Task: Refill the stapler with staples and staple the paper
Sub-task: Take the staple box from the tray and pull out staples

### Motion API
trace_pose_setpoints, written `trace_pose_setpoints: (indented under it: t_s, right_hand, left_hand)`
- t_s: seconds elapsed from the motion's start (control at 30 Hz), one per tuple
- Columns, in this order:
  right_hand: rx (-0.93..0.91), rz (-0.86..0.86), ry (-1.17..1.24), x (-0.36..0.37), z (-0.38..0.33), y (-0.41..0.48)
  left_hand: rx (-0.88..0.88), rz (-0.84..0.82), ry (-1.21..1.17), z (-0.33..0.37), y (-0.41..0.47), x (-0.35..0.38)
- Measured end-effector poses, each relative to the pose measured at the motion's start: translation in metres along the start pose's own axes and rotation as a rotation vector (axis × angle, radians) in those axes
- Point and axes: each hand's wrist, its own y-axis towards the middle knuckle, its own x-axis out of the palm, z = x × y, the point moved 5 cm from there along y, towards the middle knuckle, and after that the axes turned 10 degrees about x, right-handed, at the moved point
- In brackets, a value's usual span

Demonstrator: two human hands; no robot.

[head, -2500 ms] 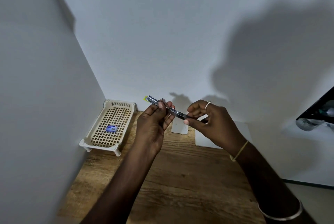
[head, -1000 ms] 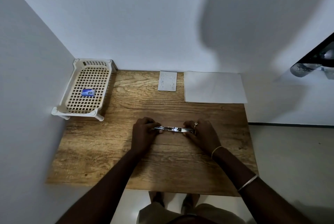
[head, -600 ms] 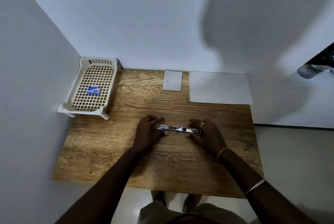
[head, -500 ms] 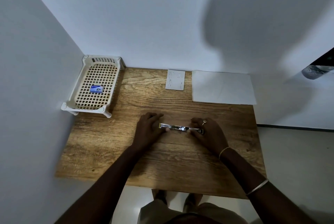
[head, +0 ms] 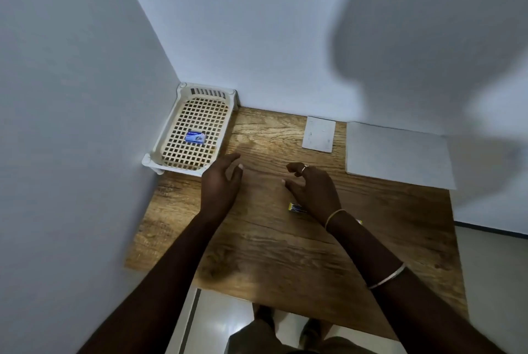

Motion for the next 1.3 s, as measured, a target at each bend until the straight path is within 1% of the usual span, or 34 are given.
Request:
trace_pose_setpoints:
  t_s: [0.23,0.37,0.47,0.57,0.67,0.77,0.9,1.0,1.07,1.13,1.23,1.3]
  right_hand:
    - [-0.022,-0.030,0.069,0.050,-0.067,0.039]
    - [-0.055,-0.015,0.103,0.076,-0.109,0.063]
    - [-0.081,-0.037,0.081,0.095,-0.139,0.083]
    - [-0.120,-0.034,0.035,0.110,-0.162,0.099]
    - [-0.161,-0.036,-0.071,0.126,-0.174,0.112]
    - [-0.145,-0.058,-0.193,0.141,-0.176,0.120]
    - [-0.151,-0.038,-0.198,0.148,-0.177,0.124]
    - [-0.172,-0.026,-0.182,0.142,-0.174,0.124]
    - [-0.167,-0.026,-0.079,0.128,-0.170,0.122]
    - [-0.156,0.001,0.033,0.107,-0.165,0.115]
    - [-0.129,0.052,0.173,0.069,-0.152,0.101]
    - [-0.127,0.076,0.220,0.046,-0.141,0.088]
  left_hand:
    - [-0.071,0.186,-0.029,-0.028,0.024,-0.047]
    - [-0.111,0.243,-0.058,-0.041,0.042,-0.066]
    - [-0.198,0.225,-0.013,-0.056,0.058,-0.076]
    - [-0.287,0.197,0.089,-0.074,0.072,-0.082]
    - [-0.299,0.208,0.113,-0.084,0.081,-0.086]
    - [-0.313,0.186,0.093,-0.092,0.085,-0.084]
    - [-0.365,0.121,0.056,-0.101,0.089,-0.082]
    - [-0.341,0.146,0.036,-0.098,0.090,-0.086]
    - [-0.297,0.198,-0.047,-0.090,0.088,-0.087]
    - [-0.256,0.246,-0.199,-0.080,0.085,-0.086]
    - [-0.207,0.243,-0.416,-0.059,0.079,-0.074]
    - [-0.169,0.222,-0.527,-0.042,0.072,-0.062]
